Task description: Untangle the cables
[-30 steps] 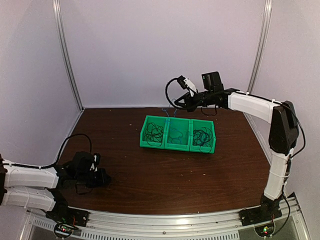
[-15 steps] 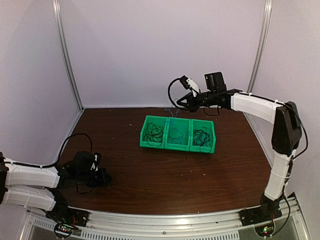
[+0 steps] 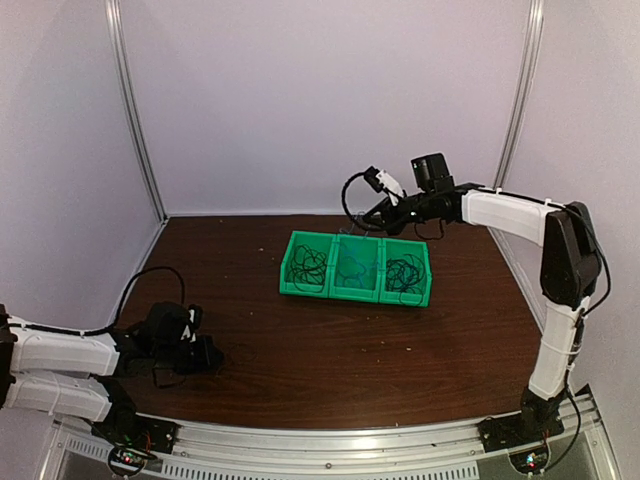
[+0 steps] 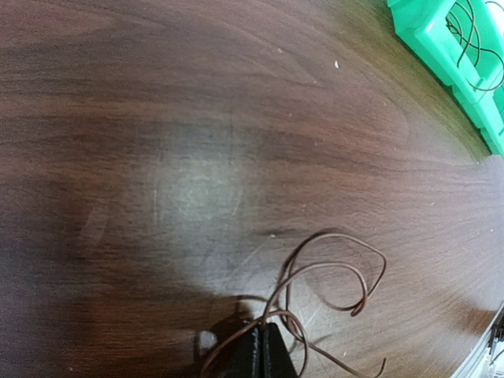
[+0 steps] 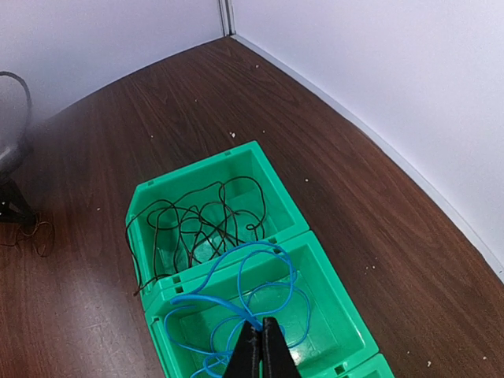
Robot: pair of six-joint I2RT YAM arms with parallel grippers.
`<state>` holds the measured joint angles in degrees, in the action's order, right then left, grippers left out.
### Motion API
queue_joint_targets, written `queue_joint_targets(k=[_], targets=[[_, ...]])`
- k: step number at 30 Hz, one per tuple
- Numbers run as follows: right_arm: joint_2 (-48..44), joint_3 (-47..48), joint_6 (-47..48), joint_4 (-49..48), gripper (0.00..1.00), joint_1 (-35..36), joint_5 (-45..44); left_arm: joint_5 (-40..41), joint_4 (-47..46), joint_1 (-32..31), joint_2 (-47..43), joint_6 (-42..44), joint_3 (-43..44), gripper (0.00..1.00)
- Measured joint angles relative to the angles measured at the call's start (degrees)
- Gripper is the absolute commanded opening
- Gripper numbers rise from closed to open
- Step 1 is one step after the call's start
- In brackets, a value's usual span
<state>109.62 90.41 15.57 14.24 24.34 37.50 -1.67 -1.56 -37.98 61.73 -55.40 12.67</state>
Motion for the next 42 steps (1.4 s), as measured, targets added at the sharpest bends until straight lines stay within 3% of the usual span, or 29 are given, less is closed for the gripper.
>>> queue_joint_targets(k=[7,13,19,23,30,36,42], targets=[[10.62,7.13,1.33,6.12,0.0,0.15,-0.66,-0.02,-0.02,0.0,0.11,0.0,0.0,0.0],[14.45,8.81,1.77,10.47,0.0,0.76,-3.13,0.0,0.15,0.0,-0.17,0.57,0.33,0.0],[14.6,10.58,2.62,12.52,0.42,1.95,-6.54,-0.26,-1.25,0.0,-3.06,2.99,1.42,0.0],[9.94,5.77,2.58,11.21,0.51,3.45,-10.38,-0.94,-3.87,0.0,-6.12,4.66,1.86,0.0],[-0.2,2.58,4.0,9.97,0.51,10.75,-8.26,-4.0,-9.14,0.0,-7.48,7.39,1.88,0.0],[0.48,2.16,3.43,9.2,0.35,18.93,0.74,-6.36,-13.18,0.0,-8.31,8.07,1.88,0.0],[3.72,1.2,2.67,9.38,0.27,25.9,5.16,-6.86,-14.97,0.0,-8.35,7.76,1.88,0.0]])
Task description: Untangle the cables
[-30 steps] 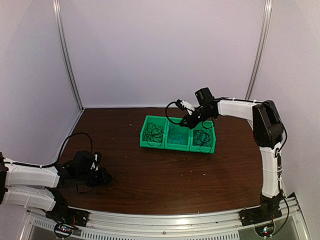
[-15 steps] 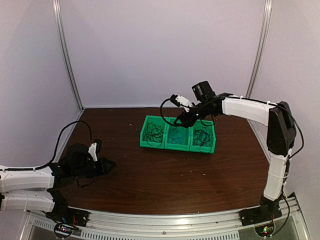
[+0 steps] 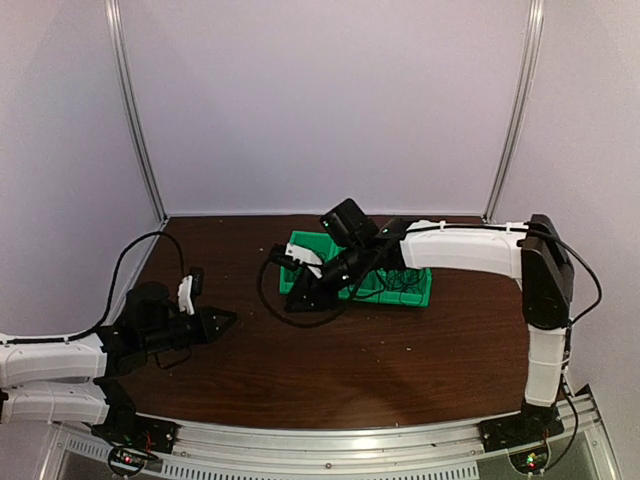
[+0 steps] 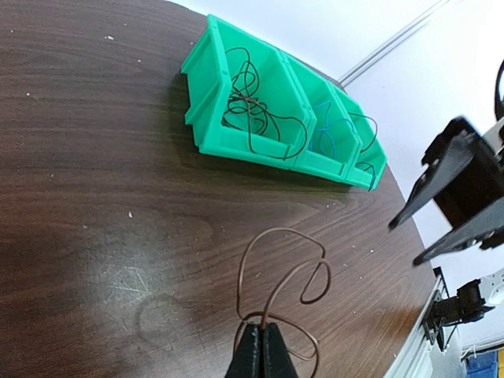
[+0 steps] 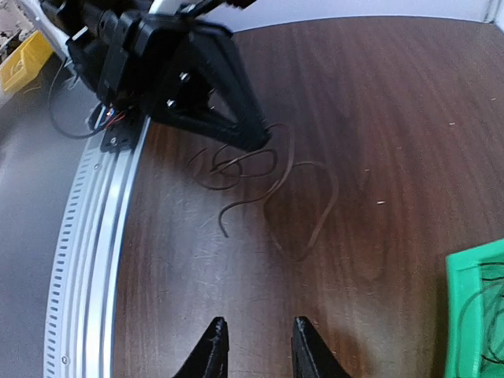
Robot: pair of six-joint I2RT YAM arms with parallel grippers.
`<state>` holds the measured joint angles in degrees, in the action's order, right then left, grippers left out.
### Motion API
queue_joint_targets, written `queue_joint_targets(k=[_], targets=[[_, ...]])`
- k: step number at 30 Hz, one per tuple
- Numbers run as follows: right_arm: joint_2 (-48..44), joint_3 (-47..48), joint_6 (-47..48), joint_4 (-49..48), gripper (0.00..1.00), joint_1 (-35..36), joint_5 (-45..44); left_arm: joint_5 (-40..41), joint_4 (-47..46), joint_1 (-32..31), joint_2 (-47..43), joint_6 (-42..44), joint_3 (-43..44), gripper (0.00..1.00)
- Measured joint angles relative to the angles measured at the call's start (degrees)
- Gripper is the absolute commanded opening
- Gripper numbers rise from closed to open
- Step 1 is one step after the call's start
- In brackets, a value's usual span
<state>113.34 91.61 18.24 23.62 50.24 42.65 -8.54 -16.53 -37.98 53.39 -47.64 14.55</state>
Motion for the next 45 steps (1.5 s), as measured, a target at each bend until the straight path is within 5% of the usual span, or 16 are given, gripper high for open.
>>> queue_joint_targets(k=[17,33,38,45], targets=[[8.85,5.84,-6.54,0.39,0.43,4.2,4.96,-0.74,-4.42,0.0,-0.98,-3.26,0.0,0.0],[12.15,8.26,-13.84,-2.49,0.44,4.66,10.58,-0.96,-4.55,0.0,-2.38,-4.24,0.0,0.0],[12.66,9.22,-16.44,-4.39,0.33,4.66,11.19,-1.68,-4.98,0.0,-2.14,-4.39,0.0,0.0],[13.6,10.21,-19.54,-5.88,0.0,4.66,11.37,-2.01,-5.84,0.0,-1.99,-4.42,0.0,0.0]])
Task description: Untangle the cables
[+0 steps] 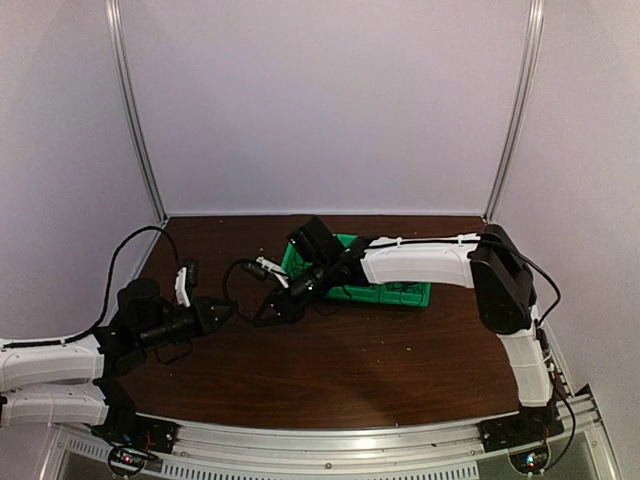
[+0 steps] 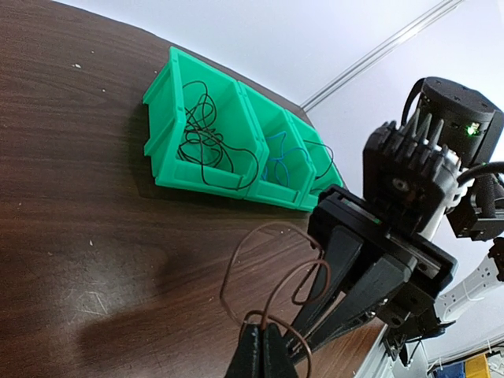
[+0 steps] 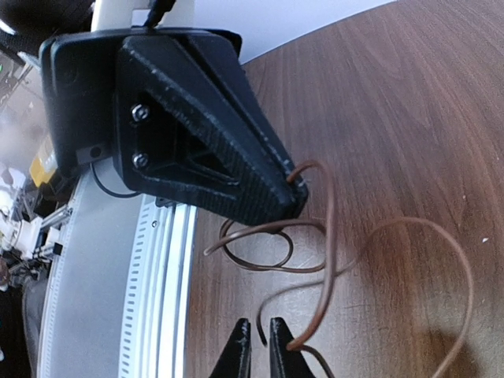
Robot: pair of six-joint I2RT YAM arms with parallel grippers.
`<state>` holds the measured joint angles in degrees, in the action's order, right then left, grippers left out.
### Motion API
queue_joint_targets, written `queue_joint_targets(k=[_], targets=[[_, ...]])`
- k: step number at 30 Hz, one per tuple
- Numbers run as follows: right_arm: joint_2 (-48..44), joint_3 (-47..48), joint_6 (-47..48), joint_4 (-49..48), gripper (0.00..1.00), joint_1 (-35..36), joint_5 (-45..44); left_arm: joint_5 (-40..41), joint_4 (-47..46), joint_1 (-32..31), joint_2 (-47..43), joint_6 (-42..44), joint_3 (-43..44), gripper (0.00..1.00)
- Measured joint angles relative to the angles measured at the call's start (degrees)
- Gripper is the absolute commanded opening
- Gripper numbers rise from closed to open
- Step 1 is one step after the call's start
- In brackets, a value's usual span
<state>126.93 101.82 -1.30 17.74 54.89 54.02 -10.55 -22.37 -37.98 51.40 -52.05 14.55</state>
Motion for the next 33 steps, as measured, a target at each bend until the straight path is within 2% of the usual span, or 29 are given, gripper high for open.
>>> queue_joint_targets(k=[1,5,7,11,16,20,28,33], targets=[[0.04,0.0,-0.39,-0.07,0.0,0.0,0.0,0.0,-0.07,0.0,0.0,0.0,0.0,0.0],[0.04,-0.09,-0.39,-0.55,0.0,0.0,-0.02,0.02,0.35,0.0,-0.07,0.33,0.0,0.35],[0.04,-0.55,-0.37,-0.92,0.0,-0.02,-0.04,0.24,2.16,0.02,-0.9,0.35,-0.02,0.43],[0.02,-2.23,-0.17,-0.98,0.0,-0.59,-0.07,0.92,6.62,0.02,-6.73,1.62,-1.97,0.52],[0.02,-4.09,-0.15,-1.25,0.0,-1.07,-0.09,1.36,10.21,0.0,-16.11,1.68,-7.82,0.54],[0.02,-6.19,1.07,-1.49,0.0,-1.73,-0.31,1.4,13.0,0.0,-15.85,1.64,-10.19,0.51],[0.02,-9.25,3.52,-1.4,0.0,-2.38,-2.19,0.28,11.76,0.0,1.53,4.76,-10.14,0.52],[-0.04,-9.25,4.17,-1.51,0.0,-2.54,-2.69,0.04,8.33,-0.02,8.35,6.86,-7.48,0.5]])
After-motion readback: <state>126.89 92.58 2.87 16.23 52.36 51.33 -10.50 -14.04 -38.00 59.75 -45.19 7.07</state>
